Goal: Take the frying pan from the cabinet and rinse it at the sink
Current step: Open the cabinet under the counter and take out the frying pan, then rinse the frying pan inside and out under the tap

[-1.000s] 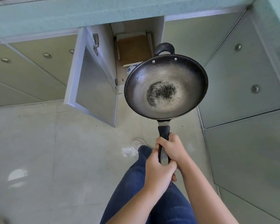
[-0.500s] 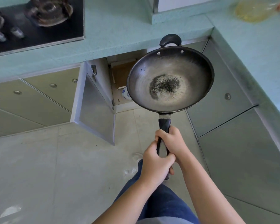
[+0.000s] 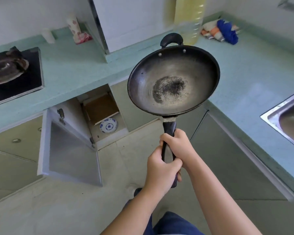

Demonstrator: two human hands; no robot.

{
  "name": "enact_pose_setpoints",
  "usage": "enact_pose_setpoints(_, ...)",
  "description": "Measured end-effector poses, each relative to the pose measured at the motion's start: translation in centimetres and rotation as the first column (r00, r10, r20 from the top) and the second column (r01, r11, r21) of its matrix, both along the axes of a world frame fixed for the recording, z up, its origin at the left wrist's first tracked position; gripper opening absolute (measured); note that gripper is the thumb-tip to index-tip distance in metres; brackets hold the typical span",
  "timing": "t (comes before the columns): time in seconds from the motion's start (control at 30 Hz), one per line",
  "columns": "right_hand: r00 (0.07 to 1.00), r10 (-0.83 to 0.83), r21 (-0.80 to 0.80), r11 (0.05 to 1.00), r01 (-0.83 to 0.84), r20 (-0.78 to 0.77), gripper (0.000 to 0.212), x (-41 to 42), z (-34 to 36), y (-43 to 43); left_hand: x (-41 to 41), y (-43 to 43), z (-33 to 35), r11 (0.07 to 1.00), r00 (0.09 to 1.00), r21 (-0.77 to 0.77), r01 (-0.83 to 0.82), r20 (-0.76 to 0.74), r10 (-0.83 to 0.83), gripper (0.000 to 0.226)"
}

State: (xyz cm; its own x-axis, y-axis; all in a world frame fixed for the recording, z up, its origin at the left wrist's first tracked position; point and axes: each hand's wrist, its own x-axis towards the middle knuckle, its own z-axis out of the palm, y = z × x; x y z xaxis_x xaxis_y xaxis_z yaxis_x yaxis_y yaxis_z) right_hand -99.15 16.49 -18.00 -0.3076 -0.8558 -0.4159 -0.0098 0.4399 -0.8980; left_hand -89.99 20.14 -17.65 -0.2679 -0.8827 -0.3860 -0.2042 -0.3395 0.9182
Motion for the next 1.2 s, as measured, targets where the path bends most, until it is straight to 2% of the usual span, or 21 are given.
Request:
enact_pose_setpoints(0.2,0.978,-0.207,-0.004,0.978,0.207,-0.024,0.016,-5.8,1.3,0.5,-5.2,-1.4,1.6,0.982,0.981,-0.011,0.19,-0.029,-0.19,0.013)
enact_pose_setpoints(0.33,0.941,-0.336,-0.007,0.942,0.336,-0.046,0.009,-9.7,2.3,0.5,-8.9,-2.7,2.5,0.943,0.942,-0.005,0.332,-0.049,-0.332,0.015)
enact_pose_setpoints(0.57,0.799,-0.594,-0.004,0.803,0.596,-0.095,0.031,-16.4,2.9,0.9,-15.8,-5.3,3.2,0.796,0.791,-0.007,0.606,-0.101,-0.603,0.016)
enact_pose_setpoints(0.73,0.673,-0.733,-0.032,0.678,0.734,-0.102,0.036,-19.6,3.1,2.4,-19.7,-5.8,3.1,0.655,0.649,-0.004,0.756,-0.124,-0.75,0.014)
enact_pose_setpoints(0.9,0.589,-0.808,-0.039,0.589,0.807,-0.007,0.032,-22.4,2.6,4.7,-23.2,-4.7,2.7,0.557,0.554,-0.002,0.831,-0.105,-0.826,0.011)
enact_pose_setpoints(1.2,0.565,-0.824,0.002,0.565,0.825,0.049,0.033,-28.1,0.4,11.6,-29.1,1.9,1.4,0.524,0.53,0.084,0.847,-0.067,-0.846,0.015)
